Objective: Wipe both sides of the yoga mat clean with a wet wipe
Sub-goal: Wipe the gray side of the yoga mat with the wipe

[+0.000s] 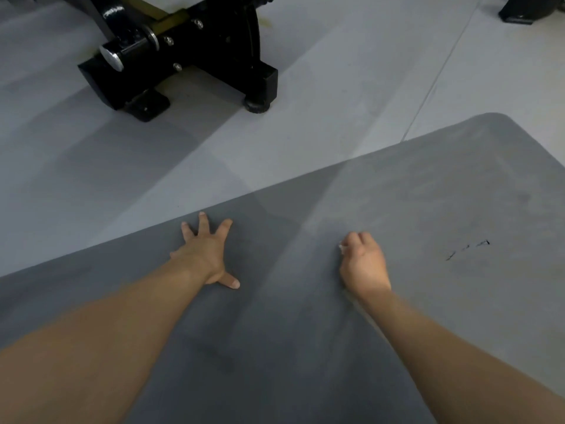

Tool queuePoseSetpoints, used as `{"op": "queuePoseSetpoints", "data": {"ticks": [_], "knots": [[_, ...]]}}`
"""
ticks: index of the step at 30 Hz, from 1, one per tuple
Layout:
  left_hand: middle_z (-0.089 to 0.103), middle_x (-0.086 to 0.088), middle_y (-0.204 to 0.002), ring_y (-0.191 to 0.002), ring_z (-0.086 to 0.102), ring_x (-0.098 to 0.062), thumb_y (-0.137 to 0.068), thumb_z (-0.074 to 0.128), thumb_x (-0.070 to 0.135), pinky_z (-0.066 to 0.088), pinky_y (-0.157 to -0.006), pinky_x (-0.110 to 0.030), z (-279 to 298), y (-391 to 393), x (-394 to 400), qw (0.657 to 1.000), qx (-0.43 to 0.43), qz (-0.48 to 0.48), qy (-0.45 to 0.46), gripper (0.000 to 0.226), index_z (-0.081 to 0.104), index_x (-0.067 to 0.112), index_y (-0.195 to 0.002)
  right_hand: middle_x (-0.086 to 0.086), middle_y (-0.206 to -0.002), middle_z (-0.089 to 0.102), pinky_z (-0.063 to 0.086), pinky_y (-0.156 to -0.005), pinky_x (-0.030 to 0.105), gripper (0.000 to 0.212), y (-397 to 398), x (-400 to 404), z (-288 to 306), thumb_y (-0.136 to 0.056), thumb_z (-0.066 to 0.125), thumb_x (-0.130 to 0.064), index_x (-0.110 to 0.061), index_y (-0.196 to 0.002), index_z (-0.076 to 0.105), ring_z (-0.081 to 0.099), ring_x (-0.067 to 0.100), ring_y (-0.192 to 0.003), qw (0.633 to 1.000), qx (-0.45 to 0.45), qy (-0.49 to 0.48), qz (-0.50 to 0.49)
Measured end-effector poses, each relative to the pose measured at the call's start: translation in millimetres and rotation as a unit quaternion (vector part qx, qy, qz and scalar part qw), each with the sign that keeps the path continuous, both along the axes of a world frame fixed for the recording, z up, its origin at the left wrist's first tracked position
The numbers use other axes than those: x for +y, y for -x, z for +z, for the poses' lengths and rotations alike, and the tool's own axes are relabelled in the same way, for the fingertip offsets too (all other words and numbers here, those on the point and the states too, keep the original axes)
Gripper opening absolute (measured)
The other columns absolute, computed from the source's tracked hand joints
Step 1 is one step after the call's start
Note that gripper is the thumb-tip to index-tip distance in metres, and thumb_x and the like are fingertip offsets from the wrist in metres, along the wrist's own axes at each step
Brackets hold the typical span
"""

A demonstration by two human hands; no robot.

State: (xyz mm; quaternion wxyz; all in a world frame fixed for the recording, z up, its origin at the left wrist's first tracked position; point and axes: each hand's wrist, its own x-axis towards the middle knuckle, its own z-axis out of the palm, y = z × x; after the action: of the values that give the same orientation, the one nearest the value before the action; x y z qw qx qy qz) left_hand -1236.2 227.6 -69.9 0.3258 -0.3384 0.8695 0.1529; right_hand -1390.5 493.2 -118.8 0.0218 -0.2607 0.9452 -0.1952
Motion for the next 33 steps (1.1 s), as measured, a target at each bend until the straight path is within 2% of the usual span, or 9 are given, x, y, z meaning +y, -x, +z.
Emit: {"op": "queuePoseSetpoints", "data": {"ticks": [2,4,10,14,18,22,29,31,33], "knots": [[-0.035,-0.002,-0.160,-0.148,-0.021,-0.047,-0.050,0.095,0.056,0.028,-0.110,-0.072,-3.2,1.2,-1.8,1.000,0.005,0.013,-0.019,0.156,-0.022,0.044,-0.153,0.019,-0.083,0.055,0.046,-0.068,0.042,0.013,2.3,-6.7,2.0,-0.075,0.055,0.007,-0.006,-0.078,0.057,0.055,0.041,-0.074,0.995,-0.015,0.024,-0.091],[-0.037,0.000,-0.159,-0.148,-0.023,-0.046,-0.051,0.095,0.055,0.027,-0.109,-0.075,-2.1,1.8,-2.3,0.999,-0.001,0.018,-0.028,0.158,-0.025,0.043,-0.152,0.018,-0.077,0.054,0.045,-0.065,0.042,0.015,-23.4,-28.2,0.1,-0.070,0.055,0.008,-0.006,-0.074,0.055,0.054,0.039,-0.070,0.995,-0.002,0.052,-0.087],[-0.045,0.005,-0.155,-0.146,-0.032,-0.040,-0.055,0.094,0.054,0.021,-0.109,-0.077,2.8,1.7,0.6,0.998,-0.014,0.027,-0.046,0.153,-0.025,0.046,-0.151,0.008,-0.085,0.049,0.037,-0.067,0.034,0.019,-135.6,-92.6,-2.2,-0.066,0.057,-0.001,-0.014,-0.079,0.052,0.048,0.028,-0.074,0.978,-0.062,0.051,0.192],[-0.049,0.007,-0.151,-0.144,-0.035,-0.043,-0.052,0.094,0.057,0.021,-0.107,-0.079,5.6,3.3,-2.2,0.998,-0.034,0.033,-0.050,0.153,-0.026,0.054,-0.148,0.012,-0.089,0.052,0.046,-0.072,0.037,0.018,-75.0,-73.8,-3.9,-0.071,0.057,-0.003,-0.012,-0.087,0.057,0.052,0.033,-0.081,0.955,-0.024,0.002,0.295],[-0.052,0.004,-0.149,-0.142,-0.037,-0.044,-0.052,0.095,0.056,0.020,-0.107,-0.080,5.7,4.3,-4.3,0.997,-0.033,0.039,-0.062,0.153,-0.025,0.056,-0.147,0.018,-0.079,0.054,0.046,-0.061,0.038,0.011,21.8,-28.8,1.0,-0.076,0.046,-0.007,-0.007,-0.075,0.056,0.055,0.039,-0.070,0.994,0.034,0.012,0.099],[-0.051,0.004,-0.150,-0.141,-0.038,-0.045,-0.051,0.096,0.053,0.020,-0.106,-0.081,7.2,4.5,-3.8,0.996,-0.023,0.041,-0.069,0.153,-0.022,0.055,-0.149,0.020,-0.081,0.056,0.048,-0.067,0.042,0.015,33.2,-31.8,4.0,-0.075,0.045,-0.007,-0.005,-0.077,0.060,0.057,0.041,-0.072,0.995,0.008,0.055,-0.083],[-0.048,0.006,-0.152,-0.143,-0.035,-0.046,-0.049,0.097,0.053,0.020,-0.106,-0.081,4.1,2.5,-4.5,0.997,-0.009,0.042,-0.064,0.154,-0.019,0.055,-0.150,0.012,-0.081,0.055,0.045,-0.063,0.038,0.016,-95.8,-139.8,-2.7,-0.063,0.053,-0.003,-0.009,-0.077,0.058,0.052,0.032,-0.071,0.980,-0.055,0.059,0.184],[-0.048,0.007,-0.152,-0.143,-0.035,-0.046,-0.049,0.097,0.052,0.020,-0.106,-0.081,2.6,1.9,-3.9,0.997,-0.007,0.043,-0.063,0.153,-0.019,0.055,-0.150,0.011,-0.082,0.054,0.046,-0.062,0.038,0.020,-83.6,-138.6,-0.9,-0.063,0.061,0.000,-0.010,-0.080,0.058,0.052,0.033,-0.071,0.959,-0.034,0.047,0.276],[-0.048,0.006,-0.152,-0.142,-0.035,-0.046,-0.050,0.096,0.053,0.021,-0.105,-0.081,0.7,1.7,-4.0,0.997,-0.005,0.040,-0.059,0.153,-0.020,0.055,-0.150,0.013,-0.079,0.054,0.046,-0.060,0.040,0.020,-39.3,-125.2,-2.3,-0.065,0.066,0.001,-0.011,-0.078,0.057,0.054,0.035,-0.069,0.959,-0.006,0.028,0.282]]}}
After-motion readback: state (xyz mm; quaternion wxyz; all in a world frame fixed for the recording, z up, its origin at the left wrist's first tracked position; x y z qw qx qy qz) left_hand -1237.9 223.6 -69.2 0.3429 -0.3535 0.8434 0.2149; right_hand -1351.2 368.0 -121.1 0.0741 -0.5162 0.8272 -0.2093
